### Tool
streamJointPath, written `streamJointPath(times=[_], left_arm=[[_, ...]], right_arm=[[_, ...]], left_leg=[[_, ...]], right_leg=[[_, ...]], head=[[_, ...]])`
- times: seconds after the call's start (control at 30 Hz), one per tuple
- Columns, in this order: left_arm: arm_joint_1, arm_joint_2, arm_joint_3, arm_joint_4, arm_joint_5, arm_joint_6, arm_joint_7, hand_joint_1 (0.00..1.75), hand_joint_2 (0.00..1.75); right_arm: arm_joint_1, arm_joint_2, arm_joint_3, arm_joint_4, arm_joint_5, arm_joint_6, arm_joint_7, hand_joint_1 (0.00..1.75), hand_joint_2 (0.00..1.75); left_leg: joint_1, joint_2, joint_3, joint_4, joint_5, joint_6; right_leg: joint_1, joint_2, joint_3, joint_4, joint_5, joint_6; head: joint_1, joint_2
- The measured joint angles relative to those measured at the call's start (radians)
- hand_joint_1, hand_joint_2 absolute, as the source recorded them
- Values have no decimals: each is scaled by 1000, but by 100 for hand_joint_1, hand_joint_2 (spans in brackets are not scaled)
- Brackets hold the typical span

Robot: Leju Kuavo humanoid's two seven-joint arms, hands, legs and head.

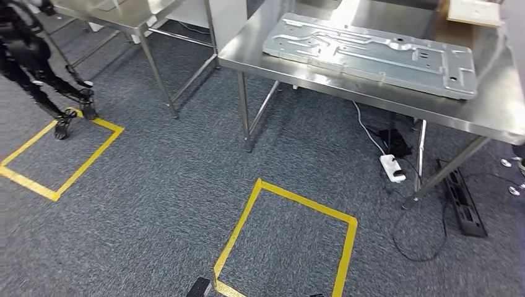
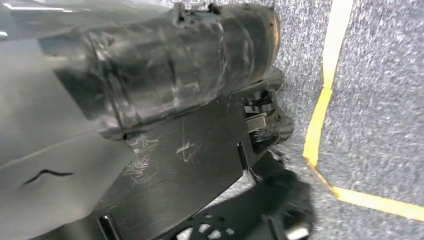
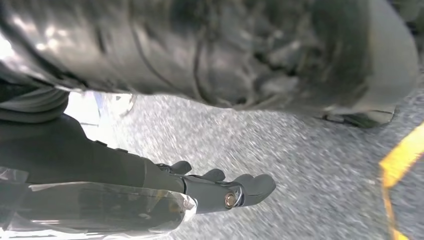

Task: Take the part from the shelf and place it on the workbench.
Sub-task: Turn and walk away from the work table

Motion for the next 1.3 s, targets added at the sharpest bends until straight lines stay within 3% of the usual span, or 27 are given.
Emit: streamJointPath(times=[0.07, 0.13, 0.2, 0.27, 0.33, 0.37, 0.43, 0.5, 0.57, 0.63, 0.67, 0.73, 0.8, 0.83, 0.87, 0.9, 0.93, 1.0, 1.07, 1.13, 1.2, 1.27, 1.3], left_arm=[[-1, 0, 0, 0, 0, 0, -1, 0, 0], [1, 1, 0, 0, 0, 0, -2, 0, 0], [2, 1, -1, 0, 0, 1, -2, 0, 0], [-1, 1, -1, 0, 0, 1, -2, 0, 0], [-2, 1, -1, 0, 0, 1, -3, 0, 0], [-2, 1, -1, 0, 0, 1, -3, 0, 0], [-2, 1, -1, 0, 0, 1, -1, 0, 0], [-1, 1, -1, 0, 0, 1, 0, 0, 0], [-1, 1, -1, 0, 2, -3, 0, 0, 0], [1, 5, -1, 0, 10, -16, -3, 0, 0], [4, 7, -1, 0, 15, -24, -4, 0, 0], [4, 11, -1, 0, 21, -37, 0, 0, 0], [0, 13, -1, 0, 25, -45, 9, 0, 0], [-1, 14, -1, 0, 28, -47, 14, 0, 0], [-1, 15, -1, 0, 30, -48, 16, 0, 0], [0, 16, -1, 0, 32, -48, 17, 0, 0], [-1, 17, -1, 0, 34, -48, 18, 0, 0], [-3, 19, -1, 0, 34, -48, 18, 0, 0], [-6, 21, -1, 0, 33, -49, 16, 0, 0], [-5, 25, -1, 0, 33, -48, 7, 0, 0], [-2, 31, -1, 0, 33, -47, -9, 0, 0], [-3, 34, -1, 0, 32, -48, -22, 0, 0], [-4, 34, -1, 0, 32, -49, -27, 0, 0]], right_arm=[[-1, 0, 5, 0, 0, 0, 0, 0, 0], [-1, 0, 10, 1, 0, 0, 2, 0, 0], [-2, 0, 13, 1, 0, 2, 3, 0, 0], [-1, 0, 14, 2, 0, 4, 3, 0, 0], [1, 0, 15, 4, 1, 8, 3, 0, 0], [2, -1, 15, 4, 1, 9, 3, 0, 0], [0, -1, 16, 5, 4, 13, 3, 0, 0], [-2, -1, 22, 5, 12, 24, 3, 0, 0], [-4, -1, 34, 6, 27, 41, 3, 0, 0], [-8, 0, 51, 5, 44, 54, 7, 0, 0], [-10, 1, 59, 5, 52, 58, 10, 0, 0], [-13, 2, 75, 4, 68, 57, 14, 0, 0], [-13, 2, 89, 5, 83, 49, 13, 0, 0], [-11, 2, 95, 5, 89, 44, 12, 0, 0], [-9, 2, 101, 5, 93, 39, 12, 0, 0], [-8, 2, 107, 5, 96, 35, 11, 0, 0], [-8, 2, 111, 5, 98, 32, 11, 0, 0], [-9, 2, 117, 5, 100, 29, 11, 0, 0], [-10, 4, 123, 5, 102, 29, 11, 0, 0], [-11, 7, 129, 5, 103, 32, 13, 0, 0], [-12, 13, 133, 5, 103, 39, 19, 0, 0], [-12, 17, 136, 5, 103, 44, 26, 0, 0], [-11, 19, 137, 5, 103, 45, 29, 0, 0]], left_leg=[[1, -19, -15, 12, -4, -11], [4, -29, -24, 15, -3, -21], [4, 5, -43, 51, -27, -32], [8, 55, -93, 156, -84, -44], [15, 74, -147, 263, -123, -52], [17, 78, -154, 277, -118, -53], [18, 89, -107, 187, -59, -52], [12, 125, -39, 55, -11, -45], [2, 143, -17, 5, -5, -36], [1, 122, -18, 1, -1, -27], [3, 113, -13, -7, 3, -22], [9, 95, -1, -21, 11, -6], [8, 74, -1, -21, 14, 3], [8, 60, -2, -20, 14, 4], [8, 45, -2, -17, 13, 4], [9, 29, -3, -14, 12, 3], [10, 13, -3, -9, 9, 0], [12, -15, -10, 10, -1, -10], [13, -35, -23, 24, -8, -23], [15, -52, -33, 24, -6, -33], [15, -21, -44, 43, -18, -44], [13, 43, -84, 128, -64, -55], [15, 61, -117, 190, -92, -59]], right_leg=[[1, 17, 10, -31, -2, -6], [3, -5, 14, -35, 3, -19], [1, -26, 19, -42, 8, -31], [2, -48, 19, -45, 9, -36], [6, -77, 19, -45, 7, -38], [6, -91, 20, -45, 5, -38], [6, -114, 23, -45, 2, -37], [8, -133, 29, -46, -2, -32], [9, -148, 32, -47, -5, -23], [10, -161, 35, -49, -8, -12], [8, -152, 36, -43, -14, -6], [6, -106, 11, 19, -54, -1], [4, -62, -51, 148, -114, -1], [4, -55, -81, 205, -130, -1], [4, -52, -98, 229, -126, 0], [2, -49, -96, 215, -103, 2], [0, -43, -76, 165, -66, 3], [-8, -1, -25, 41, -11, 6], [-11, 31, -5, -12, -3, 3], [-9, 17, -1, -15, -4, -8], [-10, -7, 7, -22, -1, -21], [-9, -34, 13, -29, 0, -30], [-8, -49, 14, -30, -1, -32]], head=[[0, 0], [1, 0], [-4, 0], [-11, 0], [-12, 0], [-12, 0], [-12, 0], [-11, 0], [-11, 0], [-11, 0], [-9, 0], [-4, 0], [0, 0], [1, 0], [0, 0], [1, 0], [1, 0], [2, 0], [2, 0], [2, 0], [-2, 0], [-9, 0], [-13, 0]])
